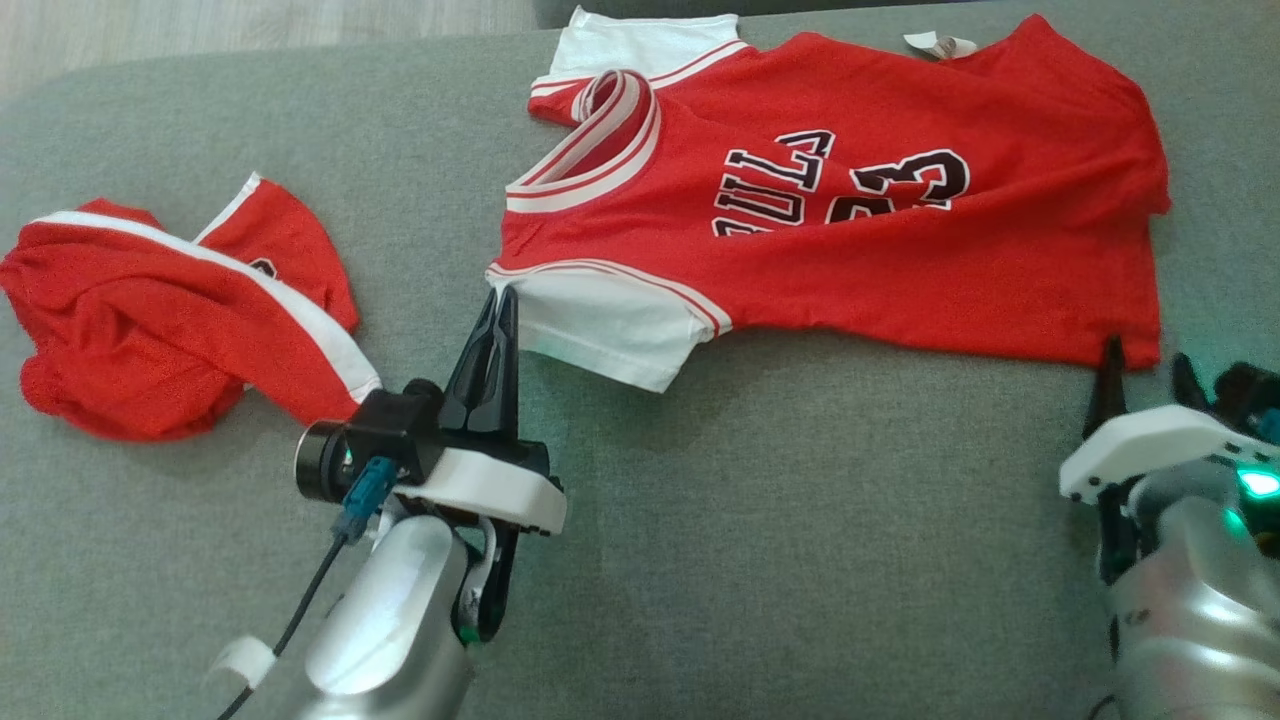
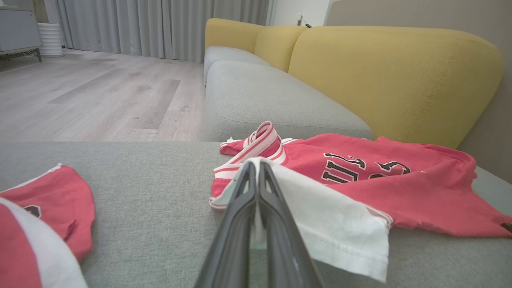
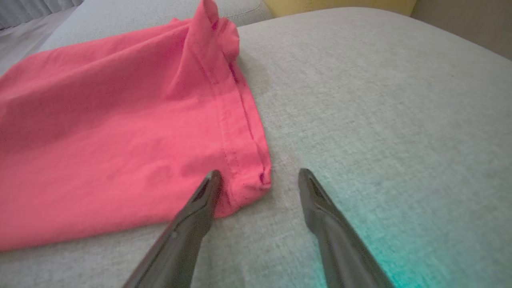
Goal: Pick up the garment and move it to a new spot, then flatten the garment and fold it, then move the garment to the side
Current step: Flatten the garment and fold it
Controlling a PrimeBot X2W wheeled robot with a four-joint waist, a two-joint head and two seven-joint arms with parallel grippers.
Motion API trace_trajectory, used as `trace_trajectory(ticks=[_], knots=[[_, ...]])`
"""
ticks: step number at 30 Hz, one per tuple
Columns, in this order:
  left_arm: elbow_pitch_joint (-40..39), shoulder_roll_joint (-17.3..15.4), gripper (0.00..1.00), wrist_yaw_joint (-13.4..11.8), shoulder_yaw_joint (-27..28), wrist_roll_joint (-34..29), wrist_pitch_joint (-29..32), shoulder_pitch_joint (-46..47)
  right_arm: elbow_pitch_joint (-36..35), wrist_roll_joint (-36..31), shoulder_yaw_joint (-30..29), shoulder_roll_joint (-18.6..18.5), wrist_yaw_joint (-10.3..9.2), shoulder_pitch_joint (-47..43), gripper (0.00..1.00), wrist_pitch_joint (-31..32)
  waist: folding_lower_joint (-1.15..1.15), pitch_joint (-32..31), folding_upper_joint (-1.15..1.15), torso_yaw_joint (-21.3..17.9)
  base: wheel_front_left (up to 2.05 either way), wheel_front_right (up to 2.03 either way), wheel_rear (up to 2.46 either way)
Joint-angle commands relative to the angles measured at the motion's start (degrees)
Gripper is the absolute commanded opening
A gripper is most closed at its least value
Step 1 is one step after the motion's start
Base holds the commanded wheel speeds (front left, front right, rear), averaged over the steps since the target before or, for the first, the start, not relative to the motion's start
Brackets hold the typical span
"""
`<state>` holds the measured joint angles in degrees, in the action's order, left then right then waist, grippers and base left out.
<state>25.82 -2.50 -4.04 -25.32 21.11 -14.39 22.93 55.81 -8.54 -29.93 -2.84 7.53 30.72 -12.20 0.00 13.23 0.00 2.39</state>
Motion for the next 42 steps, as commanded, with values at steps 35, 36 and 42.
trace_trajectory(ticks=[35, 36, 42], knots=[[-39.04, -0.68, 0.0, 0.05, 13.65, 12.99, 7.35, 16.95, -66.91, 20.55, 24.11, -12.21, -0.04, -4.91, 0.0, 10.38, 0.0, -9.25, 0.0, -6.04, 0.0, 0.0, 0.0], [-40.77, -0.83, 0.0, -0.44, 13.82, 13.41, 8.66, 17.37, -68.95, 20.64, 23.49, -12.09, -0.04, -5.49, 0.0, 11.7, 0.0, -8.6, 0.0, -6.01, 0.0, 0.0, 0.0], [-38.97, -3.26, 0.0, -2.09, 15.11, 13.78, 15.47, 24.88, -73.11, 20.39, 22.83, -12.85, -0.04, -3.53, 0.0, 17.45, 0.0, -2.53, 0.0, -5.99, 0.0, 0.0, 0.0]])
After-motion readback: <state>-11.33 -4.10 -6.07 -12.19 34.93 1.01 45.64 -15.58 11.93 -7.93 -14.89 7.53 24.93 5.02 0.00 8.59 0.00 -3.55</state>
